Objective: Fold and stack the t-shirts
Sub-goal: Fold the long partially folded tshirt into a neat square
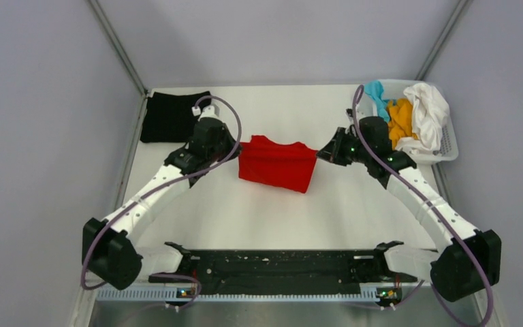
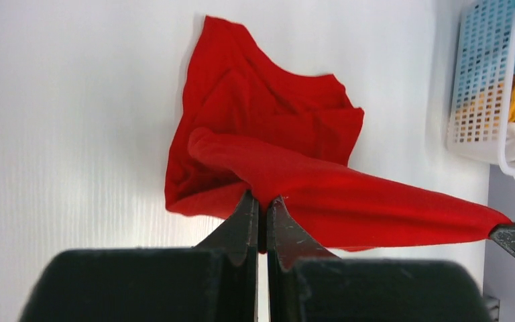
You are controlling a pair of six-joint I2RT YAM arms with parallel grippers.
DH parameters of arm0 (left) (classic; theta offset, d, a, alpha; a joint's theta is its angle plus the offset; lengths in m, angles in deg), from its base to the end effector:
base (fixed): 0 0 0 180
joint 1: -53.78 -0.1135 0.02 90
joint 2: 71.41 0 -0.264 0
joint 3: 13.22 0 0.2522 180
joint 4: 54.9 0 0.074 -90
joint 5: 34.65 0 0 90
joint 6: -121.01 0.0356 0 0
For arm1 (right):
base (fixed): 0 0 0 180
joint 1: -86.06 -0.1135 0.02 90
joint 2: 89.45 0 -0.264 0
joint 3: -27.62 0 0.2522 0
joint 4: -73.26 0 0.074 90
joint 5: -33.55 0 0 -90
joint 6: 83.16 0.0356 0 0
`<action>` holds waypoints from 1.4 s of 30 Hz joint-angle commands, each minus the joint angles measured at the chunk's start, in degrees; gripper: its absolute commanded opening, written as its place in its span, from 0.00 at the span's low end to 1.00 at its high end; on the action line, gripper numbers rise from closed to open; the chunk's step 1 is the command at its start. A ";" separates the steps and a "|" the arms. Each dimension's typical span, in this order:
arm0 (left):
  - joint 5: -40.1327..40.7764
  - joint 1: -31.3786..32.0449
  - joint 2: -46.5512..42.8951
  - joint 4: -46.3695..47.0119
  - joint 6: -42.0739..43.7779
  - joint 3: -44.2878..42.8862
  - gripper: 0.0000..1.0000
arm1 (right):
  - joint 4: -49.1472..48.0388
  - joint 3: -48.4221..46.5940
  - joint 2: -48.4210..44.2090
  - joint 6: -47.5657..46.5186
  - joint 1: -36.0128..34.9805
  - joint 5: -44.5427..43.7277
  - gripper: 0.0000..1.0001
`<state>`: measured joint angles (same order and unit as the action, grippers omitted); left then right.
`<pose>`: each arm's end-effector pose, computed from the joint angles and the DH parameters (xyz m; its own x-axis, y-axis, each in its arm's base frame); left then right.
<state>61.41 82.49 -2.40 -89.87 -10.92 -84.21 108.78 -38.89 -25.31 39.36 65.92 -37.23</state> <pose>0.2380 -0.1260 0.3091 -0.6226 -0.4166 -0.6624 -0.0215 0.8553 -0.5177 0.2278 0.0960 0.3026 -0.7468 0.2668 -0.6092 -0.2163 0.7687 0.6019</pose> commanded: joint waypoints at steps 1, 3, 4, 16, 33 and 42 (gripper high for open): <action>0.06 -3.99 6.45 3.53 3.21 -6.18 0.00 | -6.78 -3.84 5.88 -1.42 4.95 -0.59 0.00; -0.86 -4.92 10.13 4.01 3.59 -8.41 0.00 | -8.85 -4.39 9.47 -1.09 6.33 0.70 0.00; -1.23 -5.58 12.11 4.19 3.84 -9.50 0.00 | -9.71 -4.74 11.40 -1.07 6.85 0.76 0.00; -13.20 -11.17 38.08 0.85 4.85 -25.83 0.00 | -16.27 -13.31 35.29 -1.49 10.23 2.45 0.00; -21.25 -11.32 29.87 3.88 3.31 -20.88 0.99 | -17.59 -10.34 25.64 -3.47 6.03 12.34 0.99; -31.52 -8.71 32.11 12.06 -0.96 -15.14 0.99 | -42.58 3.88 21.93 9.76 -3.00 25.74 0.99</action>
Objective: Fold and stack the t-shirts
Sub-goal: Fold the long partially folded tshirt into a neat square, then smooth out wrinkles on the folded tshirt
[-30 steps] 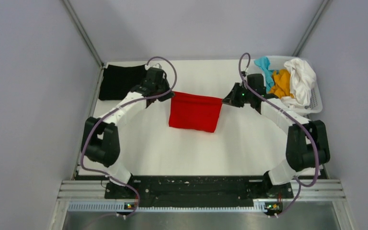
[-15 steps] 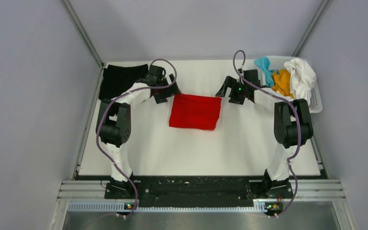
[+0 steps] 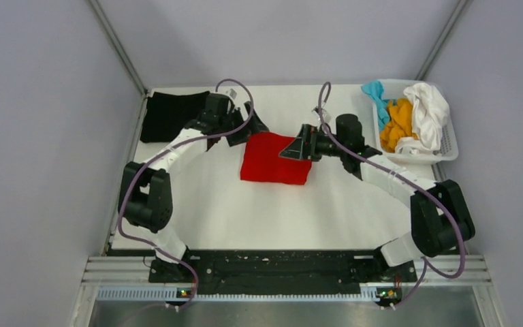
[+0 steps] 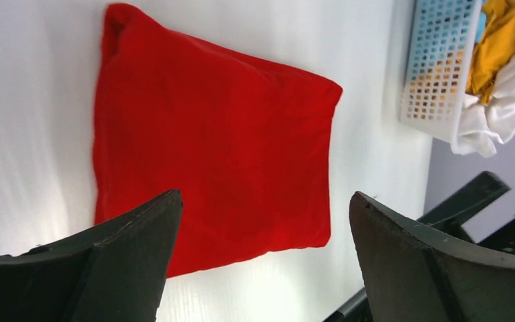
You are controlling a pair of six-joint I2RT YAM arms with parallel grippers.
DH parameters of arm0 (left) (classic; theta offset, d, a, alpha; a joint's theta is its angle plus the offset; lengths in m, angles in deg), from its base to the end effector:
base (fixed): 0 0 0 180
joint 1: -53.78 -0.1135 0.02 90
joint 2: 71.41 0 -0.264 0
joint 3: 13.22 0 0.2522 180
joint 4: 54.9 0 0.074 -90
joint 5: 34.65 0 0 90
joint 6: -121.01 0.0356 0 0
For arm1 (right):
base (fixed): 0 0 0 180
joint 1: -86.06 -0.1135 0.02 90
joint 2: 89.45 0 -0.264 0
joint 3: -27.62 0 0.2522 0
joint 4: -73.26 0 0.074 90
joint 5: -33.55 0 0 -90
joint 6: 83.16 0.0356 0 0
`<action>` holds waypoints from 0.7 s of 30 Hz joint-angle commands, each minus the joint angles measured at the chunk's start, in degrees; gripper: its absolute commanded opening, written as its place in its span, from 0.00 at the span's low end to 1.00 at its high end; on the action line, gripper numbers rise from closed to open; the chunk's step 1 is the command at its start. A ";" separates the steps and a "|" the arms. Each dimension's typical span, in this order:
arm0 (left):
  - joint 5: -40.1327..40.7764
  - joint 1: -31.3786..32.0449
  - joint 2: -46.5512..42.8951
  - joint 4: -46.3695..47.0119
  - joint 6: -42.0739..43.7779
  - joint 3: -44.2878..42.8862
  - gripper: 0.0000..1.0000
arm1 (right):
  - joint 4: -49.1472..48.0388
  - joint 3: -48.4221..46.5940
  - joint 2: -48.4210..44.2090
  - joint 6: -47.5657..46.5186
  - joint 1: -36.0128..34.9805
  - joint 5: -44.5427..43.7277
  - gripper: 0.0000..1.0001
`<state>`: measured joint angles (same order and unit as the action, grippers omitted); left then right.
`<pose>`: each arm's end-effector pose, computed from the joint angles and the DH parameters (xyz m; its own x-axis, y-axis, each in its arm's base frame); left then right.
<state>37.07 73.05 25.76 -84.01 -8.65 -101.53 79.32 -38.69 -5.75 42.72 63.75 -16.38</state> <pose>0.3618 -0.1383 0.2703 -0.7961 -0.3637 -0.4837 0.0503 0.7568 -0.6517 0.2916 0.1444 0.2602 -0.7888 0.1611 -0.5932 -0.4623 0.4805 0.7452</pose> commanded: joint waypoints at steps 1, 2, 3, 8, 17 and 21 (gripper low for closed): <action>-8.55 0.89 5.30 8.07 -4.17 2.78 0.99 | -15.08 4.49 3.86 7.29 -0.92 5.00 0.99; -9.89 0.98 6.49 9.72 -5.01 3.57 0.99 | -15.92 5.07 6.19 8.04 -0.91 4.84 0.99; -10.77 0.98 7.84 11.06 -5.63 4.20 0.99 | -16.52 5.78 8.14 8.40 -0.95 4.72 0.99; -8.22 0.95 12.33 8.78 -4.56 5.76 0.99 | -16.33 11.25 15.35 6.87 1.53 0.77 0.99; -3.14 -0.37 11.59 5.24 -2.60 10.15 0.99 | -13.14 16.23 19.50 4.11 4.87 -5.46 0.99; -2.16 -0.51 6.46 3.42 -0.88 8.91 0.99 | -8.26 15.61 10.25 1.57 4.90 -7.43 0.99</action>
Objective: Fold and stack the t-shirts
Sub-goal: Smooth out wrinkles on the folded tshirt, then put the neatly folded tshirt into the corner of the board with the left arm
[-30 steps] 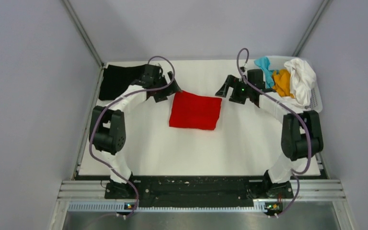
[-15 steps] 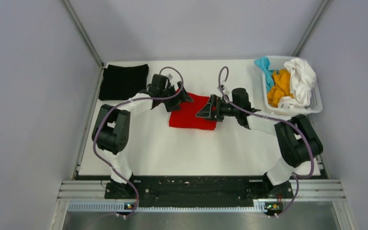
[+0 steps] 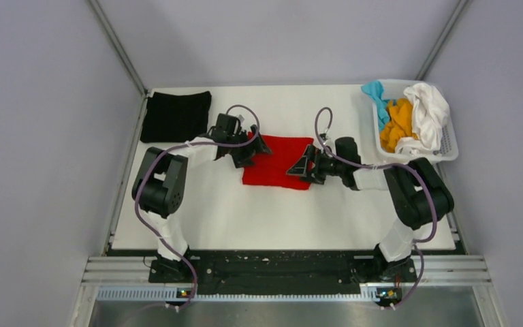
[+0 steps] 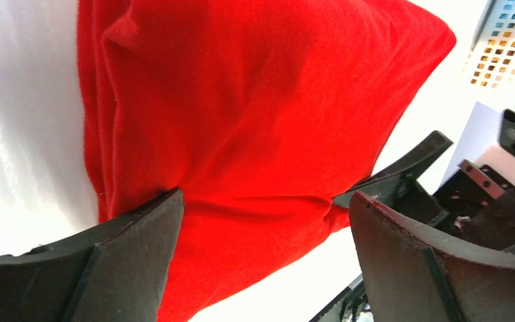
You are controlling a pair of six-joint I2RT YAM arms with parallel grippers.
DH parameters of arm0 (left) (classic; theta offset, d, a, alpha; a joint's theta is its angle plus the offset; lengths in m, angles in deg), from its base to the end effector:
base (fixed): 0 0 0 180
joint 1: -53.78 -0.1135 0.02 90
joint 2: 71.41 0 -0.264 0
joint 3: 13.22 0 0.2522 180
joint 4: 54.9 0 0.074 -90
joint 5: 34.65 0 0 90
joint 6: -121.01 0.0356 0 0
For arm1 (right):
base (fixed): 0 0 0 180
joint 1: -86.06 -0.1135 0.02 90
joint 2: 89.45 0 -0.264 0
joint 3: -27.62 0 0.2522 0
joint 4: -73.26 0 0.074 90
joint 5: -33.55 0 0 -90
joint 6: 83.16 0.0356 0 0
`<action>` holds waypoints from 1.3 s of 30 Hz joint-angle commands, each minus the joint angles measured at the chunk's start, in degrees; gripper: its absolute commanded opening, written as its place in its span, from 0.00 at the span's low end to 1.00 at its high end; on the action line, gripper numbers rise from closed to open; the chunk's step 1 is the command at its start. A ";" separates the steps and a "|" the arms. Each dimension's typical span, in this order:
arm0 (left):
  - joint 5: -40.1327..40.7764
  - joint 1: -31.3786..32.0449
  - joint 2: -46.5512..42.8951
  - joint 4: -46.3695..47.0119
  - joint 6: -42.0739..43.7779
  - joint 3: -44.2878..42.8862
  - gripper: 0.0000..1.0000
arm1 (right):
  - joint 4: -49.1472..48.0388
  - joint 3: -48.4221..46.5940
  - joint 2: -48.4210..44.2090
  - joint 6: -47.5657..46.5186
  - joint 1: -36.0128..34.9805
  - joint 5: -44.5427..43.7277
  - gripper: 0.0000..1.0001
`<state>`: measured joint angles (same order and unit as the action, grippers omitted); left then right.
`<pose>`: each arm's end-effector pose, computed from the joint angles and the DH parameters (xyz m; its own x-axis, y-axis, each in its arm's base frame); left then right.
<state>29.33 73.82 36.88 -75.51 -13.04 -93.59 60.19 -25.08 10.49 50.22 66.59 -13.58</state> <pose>0.3666 -0.1503 0.1667 -0.9098 -0.3332 -0.2474 -0.0720 0.7138 -0.6967 0.2933 0.1294 0.1322 -0.9172 0.2097 -0.3389 -0.1996 0.4944 0.8460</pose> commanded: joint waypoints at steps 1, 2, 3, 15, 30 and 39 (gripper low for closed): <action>6.46 -1.27 -6.45 -5.49 3.88 1.02 0.99 | 13.21 1.74 -9.01 -6.91 2.06 -11.47 0.99; 7.91 -1.23 -8.09 -6.06 4.47 1.23 0.99 | 15.44 1.49 -12.15 -7.81 2.06 -12.87 0.99; 10.08 -1.22 -9.70 -7.23 4.88 1.37 0.99 | 17.90 1.25 -15.45 -8.53 2.07 -14.71 0.99; 16.61 -1.26 -4.28 -13.54 6.33 -2.20 0.96 | 37.72 2.85 -41.23 -11.68 3.02 -37.01 0.99; 24.83 5.87 9.05 -20.58 6.22 -13.30 0.56 | 41.99 3.70 -46.54 -13.34 3.26 -42.28 0.99; 50.04 11.36 13.78 -36.57 8.99 -27.69 0.00 | 42.55 4.00 -47.48 -14.08 3.38 -44.79 0.99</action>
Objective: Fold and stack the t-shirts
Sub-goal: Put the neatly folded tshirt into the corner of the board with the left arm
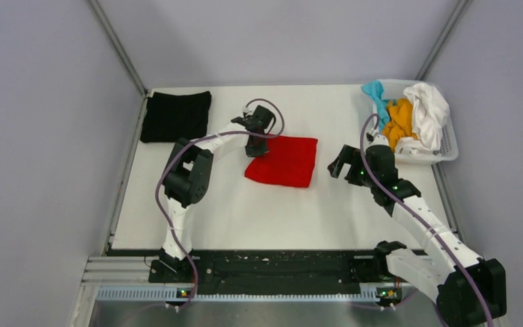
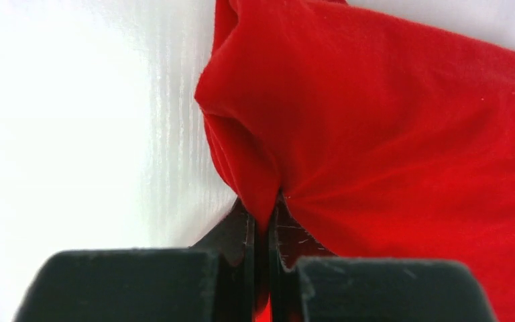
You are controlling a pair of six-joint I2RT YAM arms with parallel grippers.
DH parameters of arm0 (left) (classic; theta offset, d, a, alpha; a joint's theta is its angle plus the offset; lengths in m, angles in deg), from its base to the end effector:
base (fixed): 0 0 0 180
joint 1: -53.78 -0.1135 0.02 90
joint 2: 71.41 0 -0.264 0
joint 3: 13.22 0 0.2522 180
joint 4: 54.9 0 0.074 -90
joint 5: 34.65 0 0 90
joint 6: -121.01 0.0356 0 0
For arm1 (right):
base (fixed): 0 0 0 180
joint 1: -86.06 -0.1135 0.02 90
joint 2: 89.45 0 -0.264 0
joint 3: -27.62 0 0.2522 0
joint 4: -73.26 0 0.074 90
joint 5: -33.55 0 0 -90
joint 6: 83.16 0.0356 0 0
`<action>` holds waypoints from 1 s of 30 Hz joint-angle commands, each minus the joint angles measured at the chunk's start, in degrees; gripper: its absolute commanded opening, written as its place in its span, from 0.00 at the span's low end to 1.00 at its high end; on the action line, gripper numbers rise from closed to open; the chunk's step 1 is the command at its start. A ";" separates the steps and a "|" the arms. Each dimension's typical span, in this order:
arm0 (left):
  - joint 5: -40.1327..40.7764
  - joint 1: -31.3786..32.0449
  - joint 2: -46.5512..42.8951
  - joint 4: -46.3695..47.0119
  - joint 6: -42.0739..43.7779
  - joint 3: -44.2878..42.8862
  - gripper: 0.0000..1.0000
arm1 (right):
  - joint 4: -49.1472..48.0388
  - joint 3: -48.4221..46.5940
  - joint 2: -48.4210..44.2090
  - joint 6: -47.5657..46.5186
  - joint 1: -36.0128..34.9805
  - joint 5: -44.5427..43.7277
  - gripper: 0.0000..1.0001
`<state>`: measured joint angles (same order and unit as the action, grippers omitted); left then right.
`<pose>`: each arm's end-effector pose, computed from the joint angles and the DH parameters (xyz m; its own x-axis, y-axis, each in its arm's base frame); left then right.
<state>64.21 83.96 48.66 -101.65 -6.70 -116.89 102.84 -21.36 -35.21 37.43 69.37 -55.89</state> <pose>0.3862 -0.2182 0.1734 -0.8772 -0.1890 -0.4414 -0.1264 0.9777 -0.1676 0.1980 0.0597 0.2420 -0.6211 0.3450 -0.7037 0.0246 0.9060 0.4225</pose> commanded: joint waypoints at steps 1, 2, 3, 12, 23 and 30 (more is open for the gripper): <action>18.20 1.16 1.37 -11.24 4.03 -5.47 0.00 | -0.08 0.32 -1.91 -1.34 0.53 -2.71 0.99; 22.55 1.13 0.67 -11.59 5.95 -6.28 0.00 | -0.08 0.40 -2.02 -1.45 0.54 -2.84 0.99; 25.64 1.06 -0.02 -11.65 8.12 -7.11 0.00 | -0.10 0.41 -2.16 -1.57 0.54 -3.04 0.99; 34.46 -5.91 -4.56 -1.16 31.46 -11.43 0.00 | -0.78 0.88 -2.34 -1.94 0.59 -5.64 0.99; 30.31 -14.33 -10.08 13.81 52.82 -12.95 0.00 | -0.16 0.62 -2.36 -2.97 0.60 -9.08 0.99; 28.44 -16.33 -9.31 13.25 56.03 -17.84 0.00 | 0.23 0.65 -2.62 -3.62 0.52 -10.81 0.99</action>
<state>94.02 68.15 41.93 -92.01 45.47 -130.90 103.19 -20.29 -36.68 35.07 69.37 -64.44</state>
